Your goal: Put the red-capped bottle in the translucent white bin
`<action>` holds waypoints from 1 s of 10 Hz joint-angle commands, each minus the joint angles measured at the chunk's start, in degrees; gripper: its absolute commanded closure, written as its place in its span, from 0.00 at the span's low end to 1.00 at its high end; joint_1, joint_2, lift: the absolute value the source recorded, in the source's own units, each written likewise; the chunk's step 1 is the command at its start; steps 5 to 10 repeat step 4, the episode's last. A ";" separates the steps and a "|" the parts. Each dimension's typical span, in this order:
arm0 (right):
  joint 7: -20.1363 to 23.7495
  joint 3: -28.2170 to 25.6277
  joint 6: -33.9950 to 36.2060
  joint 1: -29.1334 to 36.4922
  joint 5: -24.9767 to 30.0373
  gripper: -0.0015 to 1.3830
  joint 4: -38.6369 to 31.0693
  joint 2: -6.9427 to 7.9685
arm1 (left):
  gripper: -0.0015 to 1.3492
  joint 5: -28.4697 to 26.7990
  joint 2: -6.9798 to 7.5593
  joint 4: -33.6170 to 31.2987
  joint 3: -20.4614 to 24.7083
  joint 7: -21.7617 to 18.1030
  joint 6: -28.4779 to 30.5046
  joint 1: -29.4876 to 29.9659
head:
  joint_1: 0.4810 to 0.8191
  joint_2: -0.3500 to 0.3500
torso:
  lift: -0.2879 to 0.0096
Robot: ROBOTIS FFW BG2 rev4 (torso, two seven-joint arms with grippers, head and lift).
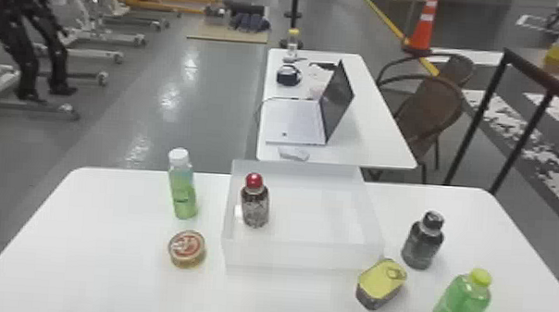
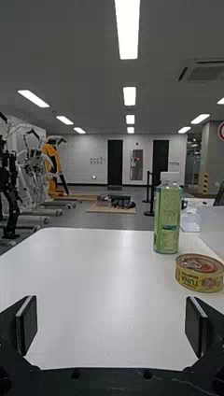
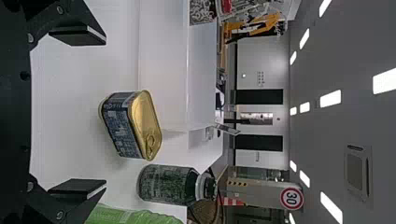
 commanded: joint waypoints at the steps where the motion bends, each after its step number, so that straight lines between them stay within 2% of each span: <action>1: -0.08 0.00 0.00 -0.09 -0.01 0.15 0.00 0.00 | 0.08 0.15 -0.24 0.07 -0.17 -0.04 -0.09 0.00 | 0.20 0.50 | 0.63; 10: -0.08 0.00 0.00 -0.09 -0.01 0.15 0.00 0.00 | 0.08 0.06 -0.24 0.07 -0.17 -0.04 -0.35 -0.09 | 0.20 0.50 | 0.63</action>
